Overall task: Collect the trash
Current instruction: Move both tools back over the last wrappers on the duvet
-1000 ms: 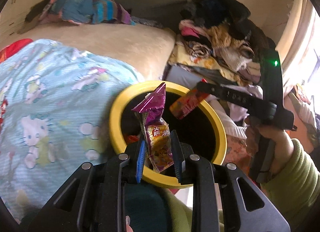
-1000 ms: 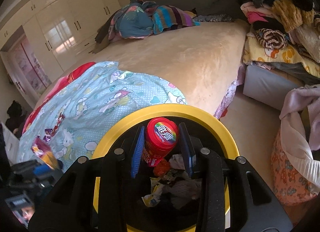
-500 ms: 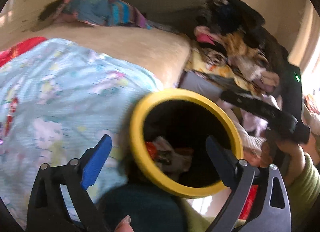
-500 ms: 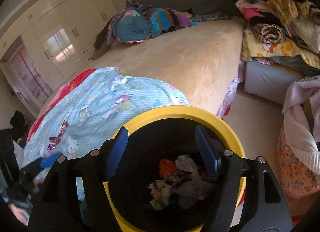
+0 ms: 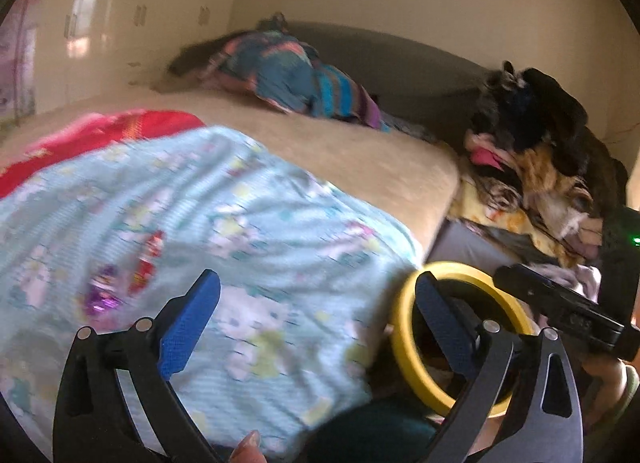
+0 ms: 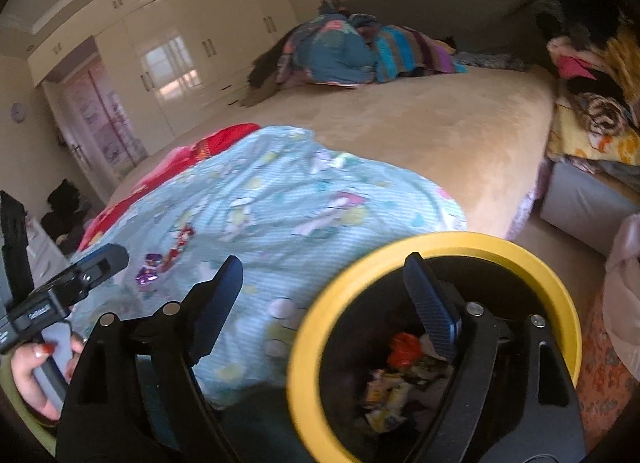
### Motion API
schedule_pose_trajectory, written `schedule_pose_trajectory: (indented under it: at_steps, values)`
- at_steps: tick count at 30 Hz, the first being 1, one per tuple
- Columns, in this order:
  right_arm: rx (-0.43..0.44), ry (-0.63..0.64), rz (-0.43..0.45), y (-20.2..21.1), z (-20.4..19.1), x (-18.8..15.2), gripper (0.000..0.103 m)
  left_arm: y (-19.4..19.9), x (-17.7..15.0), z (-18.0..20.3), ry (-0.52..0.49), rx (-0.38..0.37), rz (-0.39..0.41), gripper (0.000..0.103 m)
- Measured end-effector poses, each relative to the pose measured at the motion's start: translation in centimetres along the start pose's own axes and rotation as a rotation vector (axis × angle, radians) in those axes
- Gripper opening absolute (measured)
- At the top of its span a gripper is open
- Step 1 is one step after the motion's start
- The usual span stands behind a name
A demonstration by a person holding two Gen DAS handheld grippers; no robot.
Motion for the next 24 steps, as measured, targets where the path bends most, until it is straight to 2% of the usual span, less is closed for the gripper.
schedule_pose_trajectory:
  at_steps: [10, 19, 24]
  values:
    - [0.063, 0.07, -0.035, -2.9, -5.4, 0.2, 0.077, 1.7, 0.9, -6.3, 0.054, 0.121, 0.059, 0.096]
    - [0.108, 0.129, -0.074, -6.1, -9.4, 0.2, 0.08, 1.3, 0.1, -12.0, 0.137, 0.211, 0.053, 0.096]
    - [0.135, 0.147, -0.114, -9.1, -11.4, 0.3, 0.08, 0.6, -1.0, -15.5, 0.194, 0.248, 0.023, 0.096]
Point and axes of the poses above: each gripper's, at about its wrist camera, not at the fingertips, and y roughly against the way its jaws point, z to its right, x to its top, the point moved 3 cm from there along -y, roughly the way its jaws point, and after that the axes turned 6 degrees about x, right-handed, at the moved point
